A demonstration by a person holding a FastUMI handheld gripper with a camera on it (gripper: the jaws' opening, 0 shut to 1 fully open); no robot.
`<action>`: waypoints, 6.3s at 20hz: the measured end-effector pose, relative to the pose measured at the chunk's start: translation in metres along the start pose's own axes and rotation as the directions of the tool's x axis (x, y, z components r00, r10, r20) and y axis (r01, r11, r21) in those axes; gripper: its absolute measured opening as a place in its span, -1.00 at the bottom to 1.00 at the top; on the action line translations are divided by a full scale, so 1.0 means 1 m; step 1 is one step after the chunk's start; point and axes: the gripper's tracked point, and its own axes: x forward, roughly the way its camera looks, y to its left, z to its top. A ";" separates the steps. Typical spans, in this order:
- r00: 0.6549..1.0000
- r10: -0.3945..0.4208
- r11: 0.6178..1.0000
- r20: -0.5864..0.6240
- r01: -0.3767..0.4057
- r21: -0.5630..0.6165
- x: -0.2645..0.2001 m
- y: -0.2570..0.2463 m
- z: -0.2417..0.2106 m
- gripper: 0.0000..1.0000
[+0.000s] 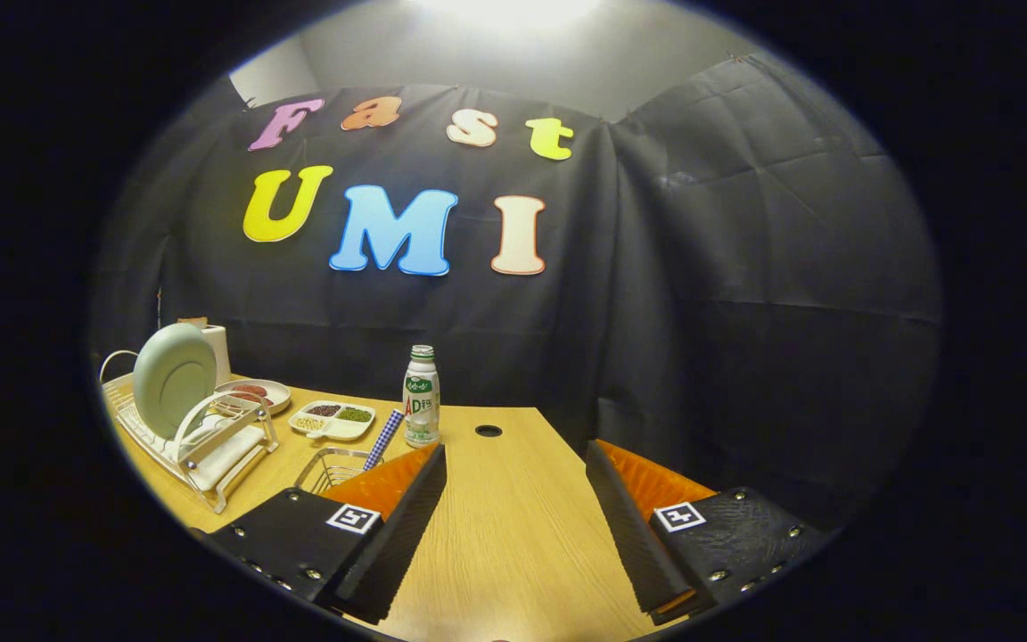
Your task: Take the plate from the dish rack, then take the spoon from the basket and place it into the plate.
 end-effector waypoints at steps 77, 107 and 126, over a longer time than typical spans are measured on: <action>0.798 0.064 0.995 -0.599 -0.094 -0.019 -0.179 0.323 -0.054 -0.39; 0.516 0.535 0.742 -0.669 0.092 0.665 -0.171 0.381 -0.162 -0.02; 0.821 -0.049 0.957 -0.568 0.202 0.209 -0.060 0.194 -0.035 0.41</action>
